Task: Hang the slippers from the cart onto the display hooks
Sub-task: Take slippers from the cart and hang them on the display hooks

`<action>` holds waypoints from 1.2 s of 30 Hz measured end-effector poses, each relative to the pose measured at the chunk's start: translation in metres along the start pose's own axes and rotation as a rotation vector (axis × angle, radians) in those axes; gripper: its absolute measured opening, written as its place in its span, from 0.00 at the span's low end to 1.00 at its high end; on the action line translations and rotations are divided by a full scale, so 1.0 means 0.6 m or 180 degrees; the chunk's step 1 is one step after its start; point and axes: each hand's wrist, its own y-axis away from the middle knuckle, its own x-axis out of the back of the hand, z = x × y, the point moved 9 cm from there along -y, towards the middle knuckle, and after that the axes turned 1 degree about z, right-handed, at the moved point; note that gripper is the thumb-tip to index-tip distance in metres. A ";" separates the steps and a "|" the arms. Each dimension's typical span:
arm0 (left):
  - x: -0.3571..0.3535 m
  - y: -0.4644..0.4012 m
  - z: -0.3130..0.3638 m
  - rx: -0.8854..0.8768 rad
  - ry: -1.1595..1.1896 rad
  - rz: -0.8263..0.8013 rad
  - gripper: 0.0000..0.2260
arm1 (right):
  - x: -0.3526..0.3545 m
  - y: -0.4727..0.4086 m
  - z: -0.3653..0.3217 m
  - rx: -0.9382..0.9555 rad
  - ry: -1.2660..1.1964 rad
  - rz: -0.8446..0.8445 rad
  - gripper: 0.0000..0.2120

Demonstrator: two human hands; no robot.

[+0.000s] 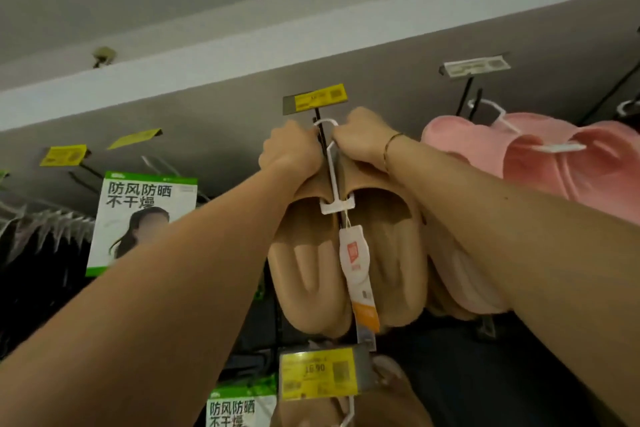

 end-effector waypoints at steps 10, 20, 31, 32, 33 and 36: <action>-0.043 -0.012 0.013 -0.0277 -0.0115 0.0417 0.19 | -0.013 -0.036 0.042 0.0239 0.0344 0.0393 0.15; 0.009 0.019 0.022 -0.1319 -0.0425 0.1294 0.07 | -0.021 -0.005 -0.008 0.1047 0.0468 0.1003 0.21; -0.128 0.002 -0.053 -0.0444 -0.0590 0.0217 0.09 | -0.130 -0.031 0.095 0.0083 0.0794 0.0161 0.09; -0.139 0.010 -0.058 -0.0492 -0.0569 0.0172 0.09 | -0.139 -0.025 0.107 0.0056 0.0840 0.0149 0.08; -0.147 0.018 -0.063 -0.0551 -0.0529 0.0095 0.09 | -0.147 -0.018 0.117 0.0058 0.0934 0.0130 0.08; -0.175 0.039 -0.080 -0.0857 -0.0621 -0.0222 0.09 | -0.169 0.007 0.129 0.0304 0.1554 0.0034 0.12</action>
